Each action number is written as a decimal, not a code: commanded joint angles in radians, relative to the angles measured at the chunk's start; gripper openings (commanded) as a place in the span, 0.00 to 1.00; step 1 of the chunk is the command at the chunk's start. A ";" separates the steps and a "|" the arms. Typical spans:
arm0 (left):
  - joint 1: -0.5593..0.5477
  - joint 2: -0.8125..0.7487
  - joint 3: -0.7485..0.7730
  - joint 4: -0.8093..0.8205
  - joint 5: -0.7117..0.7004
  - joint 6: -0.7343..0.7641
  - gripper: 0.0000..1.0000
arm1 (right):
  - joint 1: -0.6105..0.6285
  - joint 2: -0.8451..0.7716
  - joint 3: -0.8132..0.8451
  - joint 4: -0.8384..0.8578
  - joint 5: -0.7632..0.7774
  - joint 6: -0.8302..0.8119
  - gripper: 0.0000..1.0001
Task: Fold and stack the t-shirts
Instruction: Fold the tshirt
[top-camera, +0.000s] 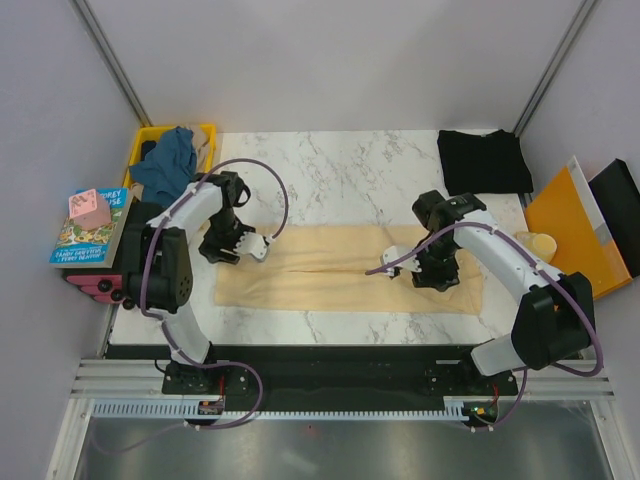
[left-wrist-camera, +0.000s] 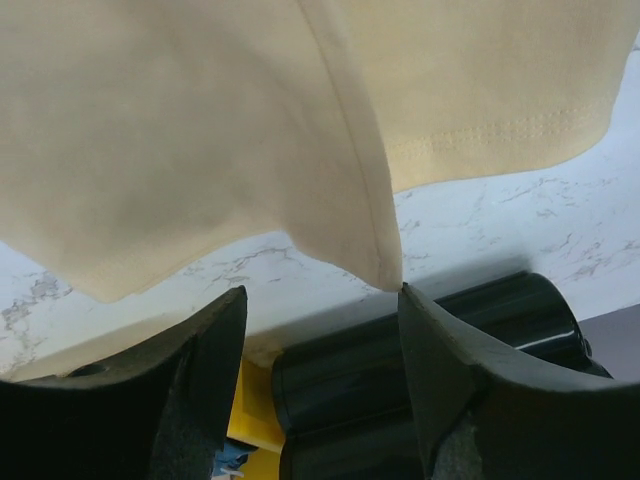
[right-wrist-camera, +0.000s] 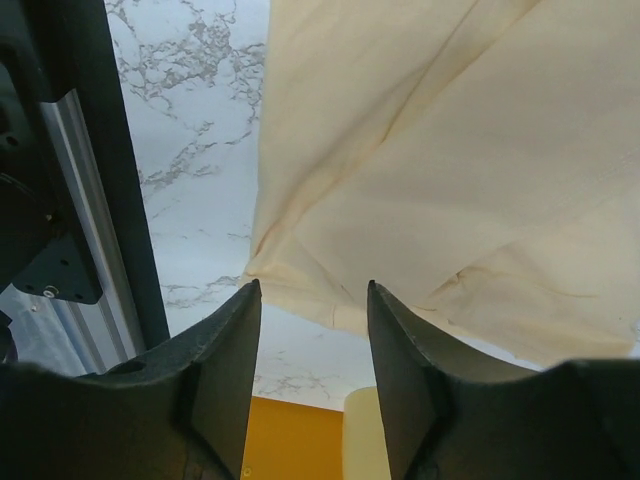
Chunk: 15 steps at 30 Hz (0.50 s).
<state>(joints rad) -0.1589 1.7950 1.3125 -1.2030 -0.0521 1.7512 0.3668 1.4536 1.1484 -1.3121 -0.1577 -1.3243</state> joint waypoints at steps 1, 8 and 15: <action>0.009 0.029 0.195 -0.015 0.030 -0.061 0.70 | 0.001 -0.018 -0.007 -0.053 -0.006 -0.007 0.55; 0.009 0.112 0.467 0.005 0.175 -0.217 0.70 | -0.058 0.069 0.131 0.149 -0.117 0.169 0.53; -0.024 0.116 0.380 0.059 0.175 -0.226 0.70 | -0.175 0.387 0.361 0.117 -0.312 0.221 0.50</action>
<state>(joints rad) -0.1596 1.8919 1.7405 -1.1671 0.0872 1.5780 0.2382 1.7008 1.4078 -1.1862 -0.3206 -1.1439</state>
